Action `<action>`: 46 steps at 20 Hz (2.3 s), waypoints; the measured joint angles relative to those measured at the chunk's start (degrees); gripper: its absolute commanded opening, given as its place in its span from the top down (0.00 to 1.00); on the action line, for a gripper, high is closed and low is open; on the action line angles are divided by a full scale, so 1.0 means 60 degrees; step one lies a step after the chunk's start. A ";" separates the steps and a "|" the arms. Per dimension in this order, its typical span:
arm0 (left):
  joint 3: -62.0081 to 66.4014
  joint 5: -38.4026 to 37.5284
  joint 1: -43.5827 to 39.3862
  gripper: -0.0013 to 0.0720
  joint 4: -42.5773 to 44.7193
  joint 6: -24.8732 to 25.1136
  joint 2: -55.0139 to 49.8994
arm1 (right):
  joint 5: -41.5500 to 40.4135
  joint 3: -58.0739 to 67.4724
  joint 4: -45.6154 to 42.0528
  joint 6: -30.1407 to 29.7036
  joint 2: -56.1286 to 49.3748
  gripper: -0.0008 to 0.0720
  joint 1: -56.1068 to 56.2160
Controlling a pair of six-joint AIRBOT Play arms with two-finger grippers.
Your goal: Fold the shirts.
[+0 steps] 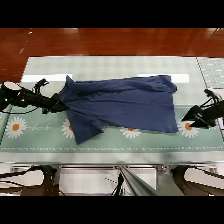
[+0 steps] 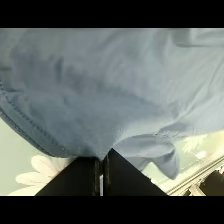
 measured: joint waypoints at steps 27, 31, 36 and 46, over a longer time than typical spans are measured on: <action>0.8204 0.0794 0.0000 0.94 -0.1166 0.0463 0.5253 | -0.3373 0.6291 0.1388 0.0703 0.5421 0.96 0.2379; 0.9409 0.1359 0.0000 0.94 0.0095 -0.0251 0.6444 | -0.3956 0.8138 0.0991 0.1428 0.5719 0.96 0.2379; 0.9865 0.0047 0.0000 0.94 0.2102 -0.1574 0.7508 | -0.2867 0.9810 -0.0113 0.2331 0.5814 0.96 0.2379; 0.8888 -0.4790 -0.0004 0.94 0.2962 -0.2954 0.6419 | 0.2379 0.9938 -0.1461 0.2492 0.4317 0.96 0.2412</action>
